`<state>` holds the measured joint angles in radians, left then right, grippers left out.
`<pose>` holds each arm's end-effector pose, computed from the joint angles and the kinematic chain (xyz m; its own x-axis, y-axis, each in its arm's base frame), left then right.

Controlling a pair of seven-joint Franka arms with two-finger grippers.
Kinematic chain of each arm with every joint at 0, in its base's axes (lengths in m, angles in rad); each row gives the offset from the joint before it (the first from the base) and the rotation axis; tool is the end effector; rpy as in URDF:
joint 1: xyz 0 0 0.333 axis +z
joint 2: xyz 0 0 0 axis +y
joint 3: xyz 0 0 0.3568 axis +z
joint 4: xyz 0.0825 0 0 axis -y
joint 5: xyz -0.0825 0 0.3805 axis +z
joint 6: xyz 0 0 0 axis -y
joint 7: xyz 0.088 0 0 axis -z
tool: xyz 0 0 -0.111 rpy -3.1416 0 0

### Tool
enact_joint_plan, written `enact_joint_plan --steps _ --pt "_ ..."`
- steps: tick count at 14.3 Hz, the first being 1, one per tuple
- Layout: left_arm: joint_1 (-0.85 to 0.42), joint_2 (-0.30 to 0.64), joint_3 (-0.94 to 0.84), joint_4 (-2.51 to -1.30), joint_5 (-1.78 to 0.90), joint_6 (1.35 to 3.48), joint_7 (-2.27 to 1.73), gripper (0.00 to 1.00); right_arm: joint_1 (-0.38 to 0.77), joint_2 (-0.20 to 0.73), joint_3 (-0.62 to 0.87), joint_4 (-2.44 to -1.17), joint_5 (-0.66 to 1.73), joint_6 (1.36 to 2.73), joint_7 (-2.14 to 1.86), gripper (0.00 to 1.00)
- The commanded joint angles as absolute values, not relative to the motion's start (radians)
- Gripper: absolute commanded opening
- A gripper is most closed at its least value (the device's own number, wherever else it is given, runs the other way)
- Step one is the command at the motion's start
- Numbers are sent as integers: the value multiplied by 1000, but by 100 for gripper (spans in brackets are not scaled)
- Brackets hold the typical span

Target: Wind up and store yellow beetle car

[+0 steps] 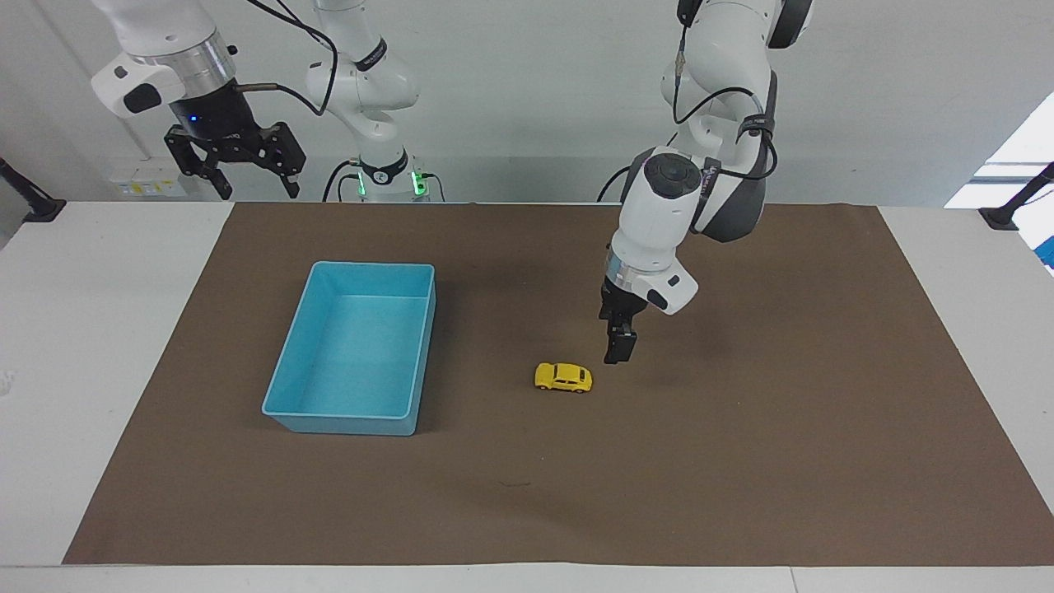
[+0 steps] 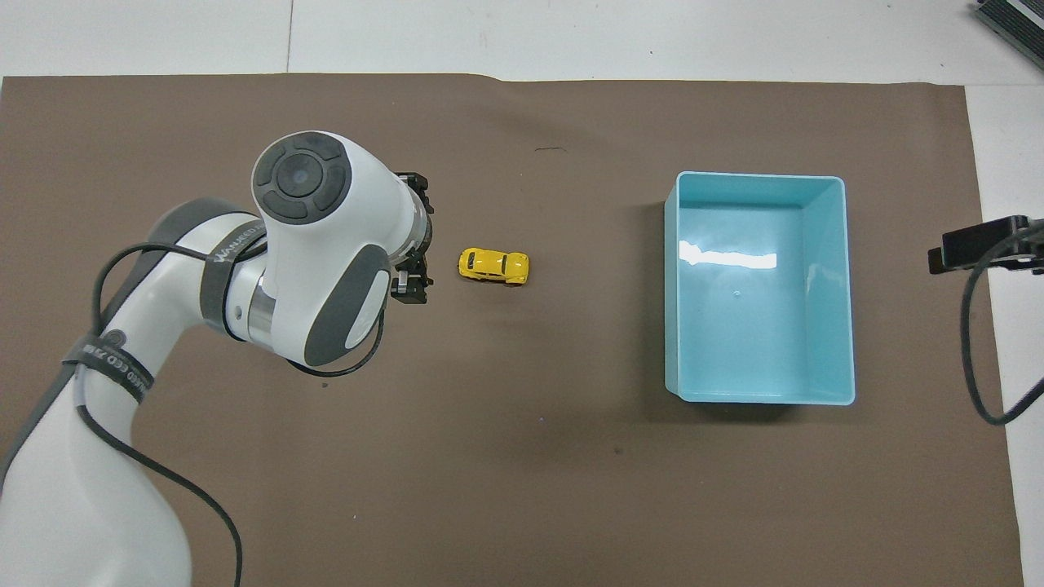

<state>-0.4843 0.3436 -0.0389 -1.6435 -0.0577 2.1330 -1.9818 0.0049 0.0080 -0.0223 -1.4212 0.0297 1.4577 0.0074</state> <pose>0.5914 -0.3405 0.4660 0.0874 0.9892 -0.1180 0.9915 -0.0749 0.1061 0.5415 -0.0058 0.7161 0.9994 -0.0214 0.0283 -0.0206 -0.9994 -0.0294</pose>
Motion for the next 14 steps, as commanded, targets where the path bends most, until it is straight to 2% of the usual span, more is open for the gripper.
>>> enact_joint_plan --steps 1,6,8,10,14 --pt "-528 388 -23 -1626 -55 2141 -2034 100 -5 2 -18 -1419 34 1442 18 100" --pt "-540 403 -23 -1611 -57 2138 -2088 100 -5 0 -17 -1419 34 1442 18 100" --pt "-590 472 -21 -1577 -43 2140 -2114 100 -5 0 -17 -1419 34 1442 18 100" --pt "-601 586 -21 -1471 -31 2125 -2143 100 -5 0 -18 -1419 34 1442 18 100" --pt "-600 598 -23 -1462 -29 2109 -2143 100 -5 0 -18 -1419 34 1442 18 100"
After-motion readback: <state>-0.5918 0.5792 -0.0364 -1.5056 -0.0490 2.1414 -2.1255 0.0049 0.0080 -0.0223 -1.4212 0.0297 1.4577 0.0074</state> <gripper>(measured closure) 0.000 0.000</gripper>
